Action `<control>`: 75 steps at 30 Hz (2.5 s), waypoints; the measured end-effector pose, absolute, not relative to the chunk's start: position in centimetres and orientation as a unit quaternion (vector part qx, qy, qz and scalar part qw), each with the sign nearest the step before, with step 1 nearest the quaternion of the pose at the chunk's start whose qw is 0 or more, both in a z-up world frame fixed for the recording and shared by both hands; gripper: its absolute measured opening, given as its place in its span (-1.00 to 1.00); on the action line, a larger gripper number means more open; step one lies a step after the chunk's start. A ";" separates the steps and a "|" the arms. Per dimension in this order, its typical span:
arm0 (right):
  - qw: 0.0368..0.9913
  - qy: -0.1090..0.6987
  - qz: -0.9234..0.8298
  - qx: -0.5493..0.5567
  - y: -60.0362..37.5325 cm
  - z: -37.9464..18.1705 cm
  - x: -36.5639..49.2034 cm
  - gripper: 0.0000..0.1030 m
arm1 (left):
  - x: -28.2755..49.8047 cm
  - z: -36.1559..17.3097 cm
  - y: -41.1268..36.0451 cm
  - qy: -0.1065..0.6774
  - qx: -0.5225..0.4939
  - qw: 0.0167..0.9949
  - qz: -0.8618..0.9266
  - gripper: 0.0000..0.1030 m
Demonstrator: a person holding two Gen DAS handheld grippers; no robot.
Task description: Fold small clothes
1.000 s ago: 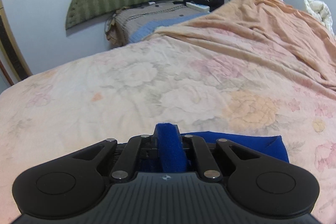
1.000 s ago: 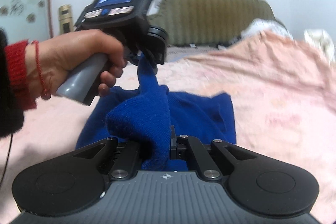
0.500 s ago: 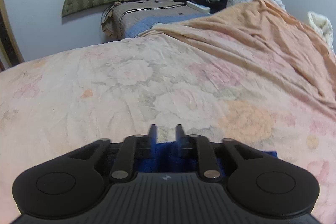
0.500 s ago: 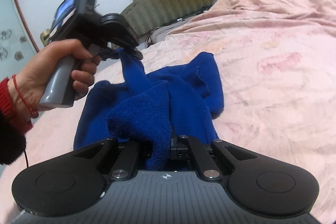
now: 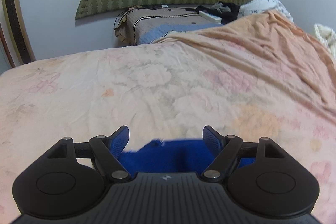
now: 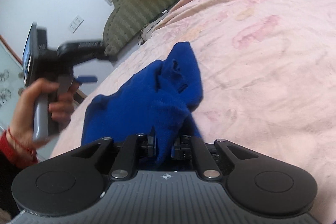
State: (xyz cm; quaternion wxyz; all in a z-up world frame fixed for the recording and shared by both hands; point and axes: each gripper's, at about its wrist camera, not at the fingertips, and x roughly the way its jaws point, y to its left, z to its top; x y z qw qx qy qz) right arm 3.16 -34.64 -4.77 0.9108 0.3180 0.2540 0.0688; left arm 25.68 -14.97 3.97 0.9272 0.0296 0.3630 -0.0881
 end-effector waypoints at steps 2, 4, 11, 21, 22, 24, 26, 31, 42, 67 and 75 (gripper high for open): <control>0.908 0.250 0.073 0.329 -35.2 -4.8 3.1 -0.60 | 24.1 3.7 -14.5 0.357 0.044 0.929 -0.088 0.51; 0.901 0.252 0.081 0.342 -35.6 -4.9 3.4 -0.77 | 22.5 3.3 -13.7 0.354 0.056 0.929 -0.089 0.52; 0.915 0.265 0.062 0.299 -34.9 -4.3 3.0 -0.86 | 18.4 1.5 -9.6 0.376 0.042 0.922 -0.080 0.60; 0.933 0.288 0.108 0.187 -34.0 1.2 8.7 -0.15 | 17.9 1.0 -5.5 0.382 -0.044 0.918 -0.102 0.65; 0.926 0.307 0.120 0.182 -33.7 1.3 10.3 -0.08 | 18.0 1.0 -5.5 0.380 -0.048 0.918 -0.102 0.65; 0.914 0.339 0.133 0.176 -33.2 1.0 13.3 -0.08 | 18.1 1.0 -5.2 0.376 -0.055 0.919 -0.105 0.65; 0.902 0.364 0.152 0.176 -32.8 0.5 15.7 -0.08 | 18.3 1.1 -4.9 0.371 -0.063 0.921 -0.105 0.65; 0.901 0.358 0.159 0.188 -32.5 0.5 17.8 -0.76 | 19.6 1.0 -4.3 0.367 -0.075 0.923 -0.091 0.66; 0.929 0.314 0.103 0.168 -34.7 1.4 15.4 0.32 | 20.3 -0.8 -4.8 0.381 -0.083 0.911 -0.136 0.68; 0.907 0.300 0.180 0.234 -35.3 -1.0 19.6 -0.64 | 26.3 -1.1 -8.4 0.354 -0.140 0.892 -0.246 -0.74; 0.901 0.320 0.104 0.273 -38.1 -2.0 19.0 -0.25 | 27.5 -0.5 -11.8 0.366 -0.036 0.907 -0.204 -0.64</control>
